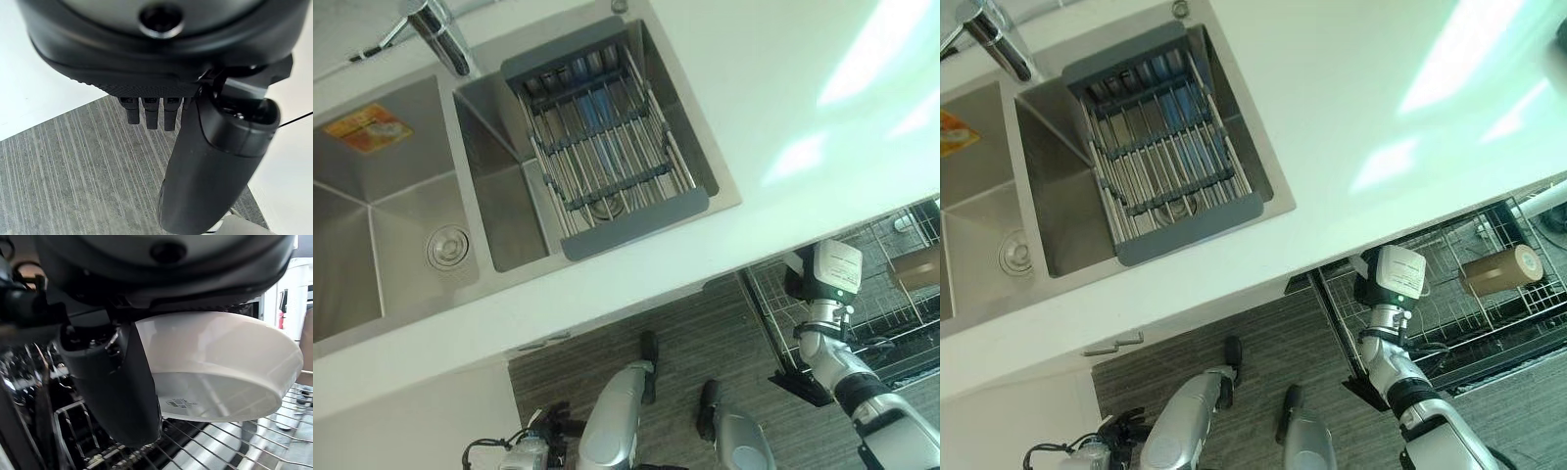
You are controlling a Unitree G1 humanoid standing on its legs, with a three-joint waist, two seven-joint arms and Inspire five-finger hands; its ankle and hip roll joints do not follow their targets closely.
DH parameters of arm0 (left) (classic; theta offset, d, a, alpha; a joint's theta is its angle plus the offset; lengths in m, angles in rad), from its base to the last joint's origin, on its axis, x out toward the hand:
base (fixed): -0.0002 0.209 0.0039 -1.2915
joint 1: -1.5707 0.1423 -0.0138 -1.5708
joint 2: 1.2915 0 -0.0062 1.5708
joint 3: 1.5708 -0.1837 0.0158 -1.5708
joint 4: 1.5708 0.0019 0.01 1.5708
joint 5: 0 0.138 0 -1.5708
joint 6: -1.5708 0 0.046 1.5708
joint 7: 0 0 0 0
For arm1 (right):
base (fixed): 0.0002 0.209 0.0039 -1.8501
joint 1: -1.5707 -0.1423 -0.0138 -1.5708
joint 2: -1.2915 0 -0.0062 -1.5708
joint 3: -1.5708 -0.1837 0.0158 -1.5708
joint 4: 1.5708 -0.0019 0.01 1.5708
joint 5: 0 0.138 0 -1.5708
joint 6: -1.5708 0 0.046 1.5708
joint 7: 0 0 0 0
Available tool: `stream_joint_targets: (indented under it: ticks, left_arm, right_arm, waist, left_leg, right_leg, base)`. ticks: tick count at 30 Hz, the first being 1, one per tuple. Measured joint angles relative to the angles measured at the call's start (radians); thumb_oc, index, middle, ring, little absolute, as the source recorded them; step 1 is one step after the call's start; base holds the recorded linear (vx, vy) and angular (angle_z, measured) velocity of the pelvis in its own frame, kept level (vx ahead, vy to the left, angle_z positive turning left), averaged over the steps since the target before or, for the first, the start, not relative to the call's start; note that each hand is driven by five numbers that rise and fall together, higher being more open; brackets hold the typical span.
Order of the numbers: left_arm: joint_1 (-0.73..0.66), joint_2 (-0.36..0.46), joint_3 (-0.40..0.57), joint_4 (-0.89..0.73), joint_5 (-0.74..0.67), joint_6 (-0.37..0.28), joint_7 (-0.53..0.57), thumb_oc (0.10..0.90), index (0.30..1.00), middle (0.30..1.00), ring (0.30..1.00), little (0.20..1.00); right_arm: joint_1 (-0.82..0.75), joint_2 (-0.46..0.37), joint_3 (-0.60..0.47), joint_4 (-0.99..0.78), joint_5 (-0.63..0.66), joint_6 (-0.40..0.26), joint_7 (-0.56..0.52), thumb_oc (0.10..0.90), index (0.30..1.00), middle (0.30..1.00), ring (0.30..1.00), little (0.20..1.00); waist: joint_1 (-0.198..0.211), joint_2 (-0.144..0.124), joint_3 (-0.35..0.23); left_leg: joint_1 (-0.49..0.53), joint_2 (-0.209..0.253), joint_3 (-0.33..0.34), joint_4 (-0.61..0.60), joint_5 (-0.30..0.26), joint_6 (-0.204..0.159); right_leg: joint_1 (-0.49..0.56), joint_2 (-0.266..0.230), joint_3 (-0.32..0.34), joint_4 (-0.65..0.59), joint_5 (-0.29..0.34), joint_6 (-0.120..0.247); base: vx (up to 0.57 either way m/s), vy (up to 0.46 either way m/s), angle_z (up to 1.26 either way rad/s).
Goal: Place the dishes in the dishwasher.
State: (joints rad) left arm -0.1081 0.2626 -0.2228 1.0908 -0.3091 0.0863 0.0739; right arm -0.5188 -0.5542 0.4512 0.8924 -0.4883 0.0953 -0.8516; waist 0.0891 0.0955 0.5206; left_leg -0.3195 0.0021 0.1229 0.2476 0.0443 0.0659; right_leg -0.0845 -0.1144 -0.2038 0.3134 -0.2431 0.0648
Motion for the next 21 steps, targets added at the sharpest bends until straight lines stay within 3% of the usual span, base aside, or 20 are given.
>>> stream_joint_targets:
  ticks: [3, 6, 9, 21]
  left_arm:
    - [-0.016, 0.003, -0.055, 0.0, 0.001, -0.018, 0.002, 0.8, 0.9, 0.9, 0.9, 0.9]
    - [-0.036, 0.002, -0.091, -0.002, -0.01, -0.026, 0.002, 0.8, 0.9, 0.9, 0.9, 0.9]
    - [-0.041, 0.002, -0.09, -0.003, -0.049, -0.029, 0.003, 0.8, 0.9, 0.9, 0.9, 0.9]
    - [-0.041, -0.002, -0.119, -0.042, -0.157, -0.05, 0.007, 0.8, 0.9, 0.9, 0.9, 0.9]
  right_arm:
    - [-0.046, 0.021, 0.007, 0.057, 0.034, 0.042, -0.018, 0.4, 0.3, 0.3, 0.3, 0.3]
    - [-0.086, 0.067, 0.006, 0.118, 0.071, 0.082, -0.11, 0.4, 0.3, 0.3, 0.3, 0.3]
    - [-0.135, 0.076, 0.003, 0.136, 0.141, 0.13, -0.13, 0.4, 0.3, 0.3, 0.3, 0.3]
    - [-0.185, 0.121, -0.032, 0.129, 0.226, 0.192, -0.259, 0.4, 0.3, 0.3, 0.3, 0.3]
  waist:
    - [0.005, 0.01, 0.009]
    - [0.006, 0.022, 0.013]
    - [0.005, 0.033, 0.016]
    - [0.004, 0.041, 0.012]
  left_leg:
    - [-0.019, -0.003, 0.001, -0.014, 0.016, 0.003]
    - [-0.046, -0.005, 0.002, -0.028, 0.034, 0.006]
    - [-0.062, -0.005, 0.003, -0.03, 0.042, 0.007]
    - [-0.115, -0.005, 0.023, -0.098, 0.087, -0.003]
  right_leg:
    - [-0.033, -0.005, 0.0, 0.016, 0.0, 0.001]
    - [-0.074, -0.008, 0.0, 0.034, 0.0, 0.001]
    - [-0.099, -0.01, 0.0, 0.05, 0.0, 0.001]
    - [-0.209, -0.017, 0.015, 0.094, 0.003, -0.001]
  base:
    - [-0.08, 0.057, 0.01]
    - [-0.09, 0.07, 0.01]
    - [-0.05, 0.044, 0.0]
    - [-0.01, 0.033, -0.03]
